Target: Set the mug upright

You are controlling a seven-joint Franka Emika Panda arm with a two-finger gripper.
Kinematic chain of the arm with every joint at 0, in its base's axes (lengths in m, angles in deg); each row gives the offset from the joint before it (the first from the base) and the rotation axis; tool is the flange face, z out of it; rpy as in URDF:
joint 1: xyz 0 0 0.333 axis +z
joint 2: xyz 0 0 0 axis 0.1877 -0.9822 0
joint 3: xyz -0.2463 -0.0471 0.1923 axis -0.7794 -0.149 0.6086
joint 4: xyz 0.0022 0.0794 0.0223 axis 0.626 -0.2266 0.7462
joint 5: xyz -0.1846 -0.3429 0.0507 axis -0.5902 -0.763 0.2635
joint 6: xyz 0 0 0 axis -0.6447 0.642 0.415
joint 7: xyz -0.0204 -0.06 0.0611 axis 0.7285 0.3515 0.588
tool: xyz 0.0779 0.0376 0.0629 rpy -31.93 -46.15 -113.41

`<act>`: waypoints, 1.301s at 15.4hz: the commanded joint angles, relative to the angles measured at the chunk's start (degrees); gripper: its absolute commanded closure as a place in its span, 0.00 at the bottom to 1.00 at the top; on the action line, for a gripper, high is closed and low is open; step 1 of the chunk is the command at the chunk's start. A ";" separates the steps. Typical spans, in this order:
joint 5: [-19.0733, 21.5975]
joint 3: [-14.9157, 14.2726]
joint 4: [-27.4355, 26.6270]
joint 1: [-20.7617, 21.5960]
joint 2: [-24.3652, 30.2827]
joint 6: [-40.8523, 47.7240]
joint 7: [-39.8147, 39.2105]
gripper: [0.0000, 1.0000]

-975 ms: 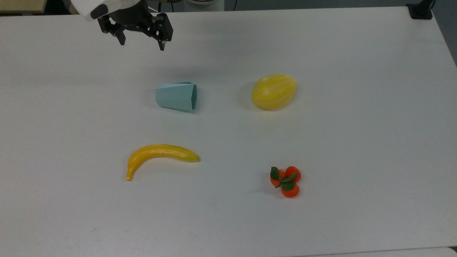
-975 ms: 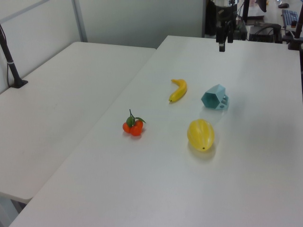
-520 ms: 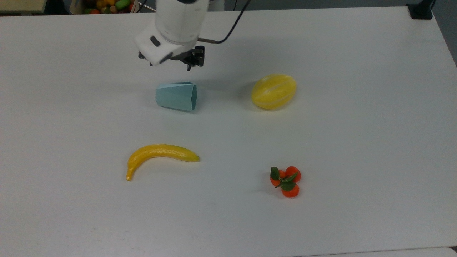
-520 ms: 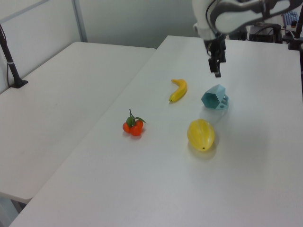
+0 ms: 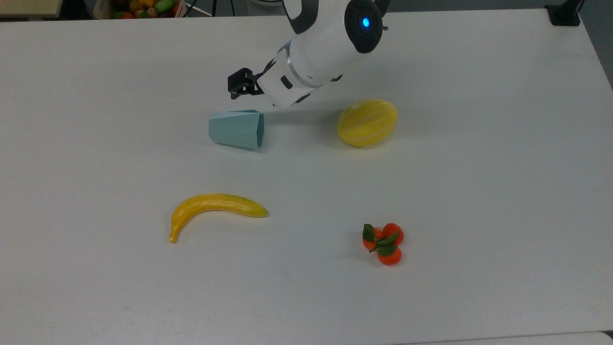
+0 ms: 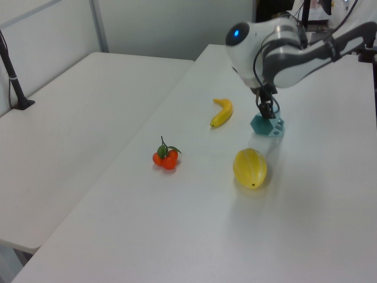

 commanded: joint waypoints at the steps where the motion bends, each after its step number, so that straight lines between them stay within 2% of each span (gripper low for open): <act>1: -7.24 3.27 -4.19 -2.78 0.00 -5.62 8.85 0.00; 2: -7.78 3.27 -4.81 -2.87 -0.18 -7.12 9.48 0.01; 6: -10.24 2.75 -6.48 -3.92 -0.27 -9.50 9.58 0.30; 7: -10.76 2.66 -6.66 -4.01 -0.27 -10.03 9.58 0.41; 10: -12.00 1.78 -6.66 -4.01 -0.27 -10.38 10.28 0.84; 12: -12.00 1.78 -6.66 -4.01 -0.27 -10.82 10.28 1.00; 18: -12.00 1.52 -6.13 -4.19 1.13 -11.26 10.28 1.00; 20: -11.13 0.21 -5.96 -4.63 2.88 -12.84 10.28 1.00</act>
